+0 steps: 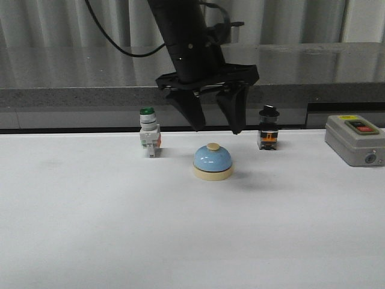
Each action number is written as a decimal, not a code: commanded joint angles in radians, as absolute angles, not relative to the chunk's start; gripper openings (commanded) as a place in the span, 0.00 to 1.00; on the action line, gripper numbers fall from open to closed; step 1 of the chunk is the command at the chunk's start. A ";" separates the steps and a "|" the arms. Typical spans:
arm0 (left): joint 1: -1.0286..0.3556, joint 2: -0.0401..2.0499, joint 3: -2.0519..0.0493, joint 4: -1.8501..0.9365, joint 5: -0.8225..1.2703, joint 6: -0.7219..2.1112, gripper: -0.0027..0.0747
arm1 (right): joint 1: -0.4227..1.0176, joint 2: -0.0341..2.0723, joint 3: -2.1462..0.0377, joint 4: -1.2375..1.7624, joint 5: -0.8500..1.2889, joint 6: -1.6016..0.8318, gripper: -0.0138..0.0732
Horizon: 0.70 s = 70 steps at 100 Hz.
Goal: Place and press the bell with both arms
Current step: 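Open the left gripper and withdraw it from the bell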
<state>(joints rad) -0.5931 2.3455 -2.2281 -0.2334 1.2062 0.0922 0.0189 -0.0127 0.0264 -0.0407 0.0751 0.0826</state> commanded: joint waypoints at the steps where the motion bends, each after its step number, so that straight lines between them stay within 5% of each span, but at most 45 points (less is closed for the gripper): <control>1: -0.596 2.270 -2.286 -0.257 1.198 0.066 0.57 | 0.015 -0.024 0.011 -0.055 -0.012 0.075 0.09; 22: -0.595 2.243 -2.324 -0.251 1.209 0.035 0.00 | 0.015 -0.024 0.011 -0.055 -0.012 0.075 0.09; 70: -0.470 2.050 -2.324 -0.137 1.272 -0.011 0.01 | 0.015 -0.024 0.011 -0.055 -0.012 0.075 0.09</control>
